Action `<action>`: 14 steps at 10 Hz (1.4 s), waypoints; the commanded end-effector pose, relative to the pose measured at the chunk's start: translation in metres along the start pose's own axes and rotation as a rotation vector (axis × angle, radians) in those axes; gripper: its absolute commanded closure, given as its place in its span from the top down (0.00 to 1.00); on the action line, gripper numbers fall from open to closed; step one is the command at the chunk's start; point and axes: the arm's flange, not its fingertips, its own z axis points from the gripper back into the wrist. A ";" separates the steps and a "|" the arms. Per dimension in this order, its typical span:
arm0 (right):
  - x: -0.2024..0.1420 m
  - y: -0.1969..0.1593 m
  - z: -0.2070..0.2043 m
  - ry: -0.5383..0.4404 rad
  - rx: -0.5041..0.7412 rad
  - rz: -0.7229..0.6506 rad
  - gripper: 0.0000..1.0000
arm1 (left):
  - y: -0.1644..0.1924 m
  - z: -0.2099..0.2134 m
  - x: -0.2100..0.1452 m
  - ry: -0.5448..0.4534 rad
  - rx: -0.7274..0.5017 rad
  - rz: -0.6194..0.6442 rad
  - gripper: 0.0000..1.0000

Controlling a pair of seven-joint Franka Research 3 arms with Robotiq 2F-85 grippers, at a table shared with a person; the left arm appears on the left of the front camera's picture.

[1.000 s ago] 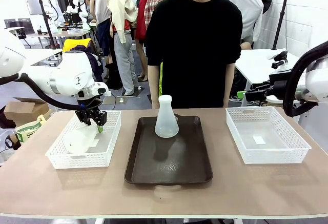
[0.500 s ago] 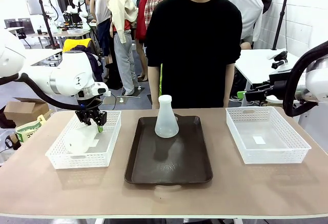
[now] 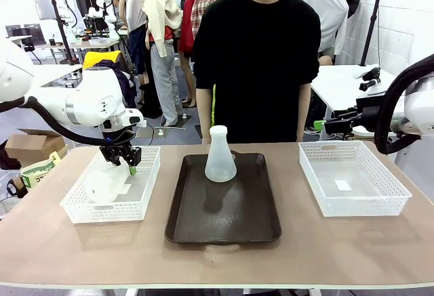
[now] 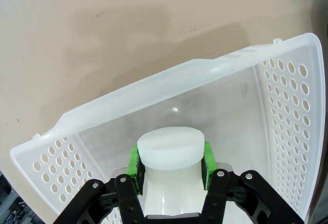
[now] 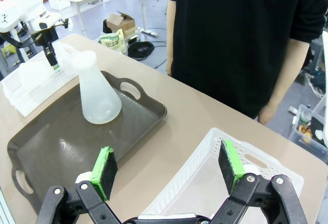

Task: Prepare the laboratory tools.
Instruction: Place the picked Big flask upright in the Handle tray as directed by the person.

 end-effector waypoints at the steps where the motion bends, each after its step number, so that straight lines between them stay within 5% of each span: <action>1: -0.001 0.001 0.000 0.007 -0.001 0.000 1.00 | 0.001 0.000 0.000 -0.006 0.001 0.001 0.00; 8: -0.001 0.001 0.000 0.007 -0.001 0.000 1.00 | 0.000 0.000 0.000 0.000 0.000 0.000 0.00; 10: -0.001 0.001 0.000 0.007 -0.001 0.000 1.00 | -0.005 0.028 -0.015 0.080 -0.060 0.074 0.00; 14: -0.001 0.001 0.000 0.007 -0.001 0.000 1.00 | 0.001 0.076 -0.043 0.053 -0.064 0.142 0.00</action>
